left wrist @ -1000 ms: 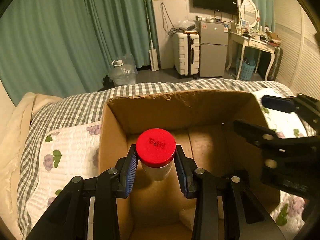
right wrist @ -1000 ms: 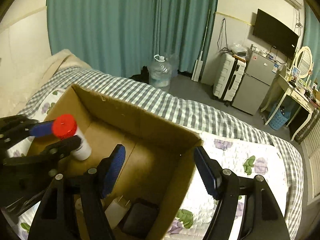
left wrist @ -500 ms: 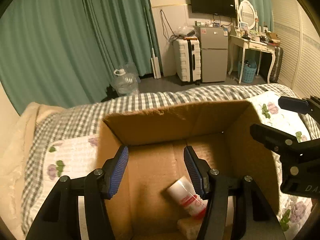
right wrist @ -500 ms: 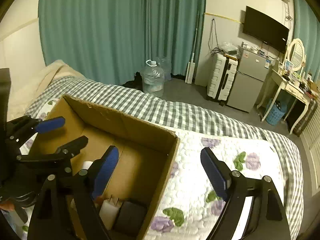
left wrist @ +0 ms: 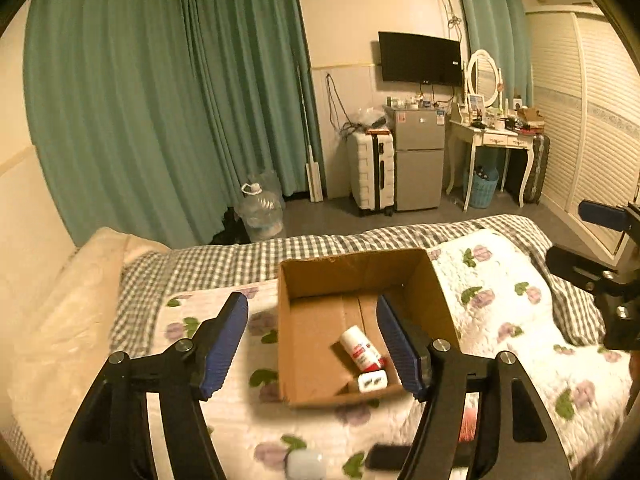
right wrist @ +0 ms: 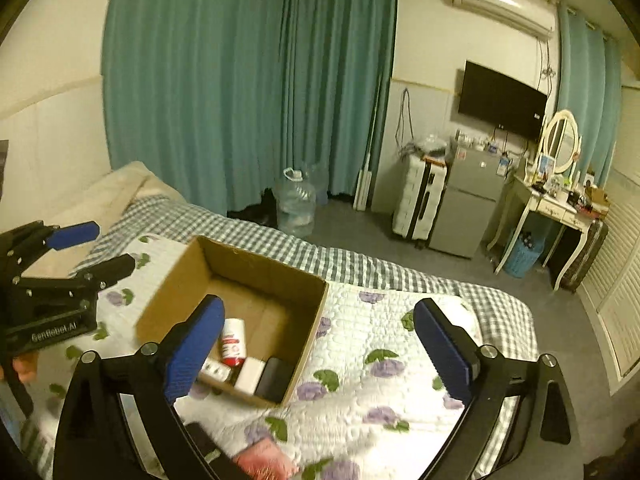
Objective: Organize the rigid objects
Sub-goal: 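Grasp the white cylindrical device with the right tool while the left tool grasps the blue earbud case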
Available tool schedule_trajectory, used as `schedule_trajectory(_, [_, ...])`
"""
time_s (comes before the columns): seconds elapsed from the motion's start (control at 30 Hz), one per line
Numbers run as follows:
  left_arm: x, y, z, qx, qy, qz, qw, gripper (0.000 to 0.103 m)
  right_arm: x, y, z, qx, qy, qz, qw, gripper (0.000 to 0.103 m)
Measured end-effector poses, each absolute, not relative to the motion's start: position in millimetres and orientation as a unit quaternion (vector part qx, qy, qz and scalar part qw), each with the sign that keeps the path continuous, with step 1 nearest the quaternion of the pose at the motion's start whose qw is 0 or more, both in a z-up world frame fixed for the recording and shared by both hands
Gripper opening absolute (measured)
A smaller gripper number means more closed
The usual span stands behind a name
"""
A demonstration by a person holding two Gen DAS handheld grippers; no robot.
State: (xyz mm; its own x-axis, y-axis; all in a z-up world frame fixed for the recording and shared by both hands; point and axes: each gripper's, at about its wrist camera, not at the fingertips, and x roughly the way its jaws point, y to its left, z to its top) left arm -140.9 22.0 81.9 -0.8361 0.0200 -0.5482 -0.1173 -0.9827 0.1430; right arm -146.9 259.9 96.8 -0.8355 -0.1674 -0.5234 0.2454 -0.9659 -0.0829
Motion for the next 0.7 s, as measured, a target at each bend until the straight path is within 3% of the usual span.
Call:
schedule_trajectory(0.23, [-98,-1,51,-0.308,0.085,0.947,0.017,0.070,-91,245,81,0.277,0.103,-0.944,0.145,0.098])
schedule_trajectory(0.7, [-65,-39,-77,-0.415,0.056,0.908,-0.004,0.070,-89,150,-75,0.402,0.157,-0.860,0.271,0.098])
